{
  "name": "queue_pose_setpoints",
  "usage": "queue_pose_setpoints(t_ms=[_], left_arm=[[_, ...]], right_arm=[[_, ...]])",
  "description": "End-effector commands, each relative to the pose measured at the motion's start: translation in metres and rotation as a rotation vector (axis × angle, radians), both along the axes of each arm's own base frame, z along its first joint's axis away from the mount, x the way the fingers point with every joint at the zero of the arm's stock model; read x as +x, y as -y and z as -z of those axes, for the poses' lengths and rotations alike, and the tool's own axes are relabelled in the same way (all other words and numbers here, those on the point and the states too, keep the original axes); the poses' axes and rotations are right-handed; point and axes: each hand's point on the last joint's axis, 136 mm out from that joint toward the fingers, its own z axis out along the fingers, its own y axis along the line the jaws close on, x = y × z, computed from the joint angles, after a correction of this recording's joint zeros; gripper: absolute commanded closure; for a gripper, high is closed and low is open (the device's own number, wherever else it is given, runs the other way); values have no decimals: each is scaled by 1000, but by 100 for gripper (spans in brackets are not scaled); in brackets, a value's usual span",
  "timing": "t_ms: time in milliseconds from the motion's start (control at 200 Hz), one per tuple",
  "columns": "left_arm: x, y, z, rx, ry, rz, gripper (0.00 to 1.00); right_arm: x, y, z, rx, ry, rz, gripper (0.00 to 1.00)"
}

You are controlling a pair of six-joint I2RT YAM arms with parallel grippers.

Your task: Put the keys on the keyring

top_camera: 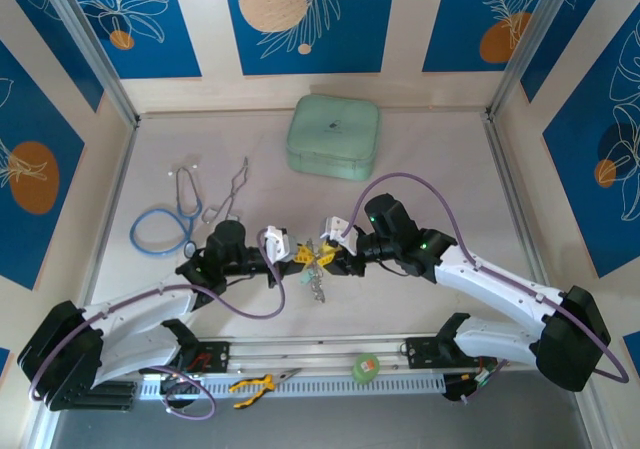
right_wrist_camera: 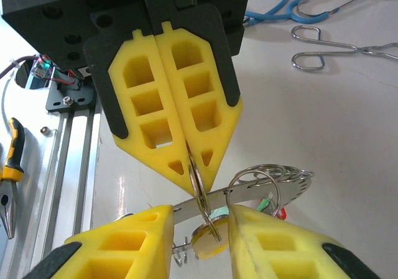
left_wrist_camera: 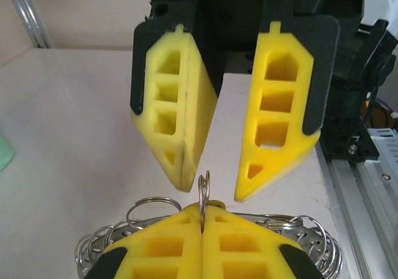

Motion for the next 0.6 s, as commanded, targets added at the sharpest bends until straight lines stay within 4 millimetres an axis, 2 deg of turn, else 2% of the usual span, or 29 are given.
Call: queue_pose_setpoints(t_ms=[0,190,360,505,595], left_arm=[[-6,3,-20,-72,47,41,100],[-6,3,-21,-76,45,44,100],[-7,3,-21,-77,46,50,100],[-8,3,-22,-79,57,54,100],[-8,3,-22,-78,63,59,100]], right_arm=[[0,0,-1,11,6,10,72],[-2,2,-4,22,19,1,73],[-10,-6,-13,75,8,-55,78],[-12,-11,-20,108,6,-81,79],[-13,-12,-21,117,8,-92,85]])
